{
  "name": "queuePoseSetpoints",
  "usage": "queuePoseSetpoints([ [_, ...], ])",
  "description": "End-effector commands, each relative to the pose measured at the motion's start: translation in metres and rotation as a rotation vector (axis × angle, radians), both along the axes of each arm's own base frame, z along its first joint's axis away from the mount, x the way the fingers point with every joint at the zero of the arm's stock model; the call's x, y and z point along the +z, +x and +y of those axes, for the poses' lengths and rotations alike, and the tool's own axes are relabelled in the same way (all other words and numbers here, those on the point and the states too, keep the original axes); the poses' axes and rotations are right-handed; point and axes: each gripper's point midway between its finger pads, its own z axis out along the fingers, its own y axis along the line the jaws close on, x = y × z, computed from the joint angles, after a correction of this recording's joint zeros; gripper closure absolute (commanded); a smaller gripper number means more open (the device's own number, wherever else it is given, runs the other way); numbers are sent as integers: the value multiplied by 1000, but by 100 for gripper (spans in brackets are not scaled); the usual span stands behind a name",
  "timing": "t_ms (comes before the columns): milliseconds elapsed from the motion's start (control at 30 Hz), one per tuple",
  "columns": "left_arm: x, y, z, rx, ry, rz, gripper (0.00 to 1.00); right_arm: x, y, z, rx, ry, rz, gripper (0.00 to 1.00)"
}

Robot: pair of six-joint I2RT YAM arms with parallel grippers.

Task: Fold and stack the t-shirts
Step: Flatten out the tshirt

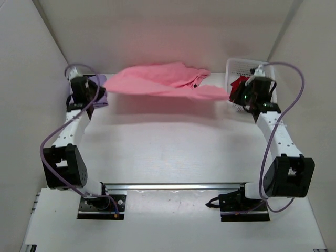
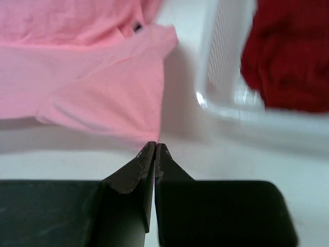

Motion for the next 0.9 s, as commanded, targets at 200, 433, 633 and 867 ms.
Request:
queuePoseSetpoints([
  [200,-163,-106,8,46,-100,294,100,-119,-117,35,54,73,258,100],
  [433,-203,-160,-1,8,-112,437,100,-166,-194,37,62,166,430,100],
  [633,-195,-178,-2,-25,-56,449,100,-160,-223,46,79,188,454,100],
  [867,-172,-146,-7,-21,-60,393,100,-130,-183,42,77,169,372,100],
])
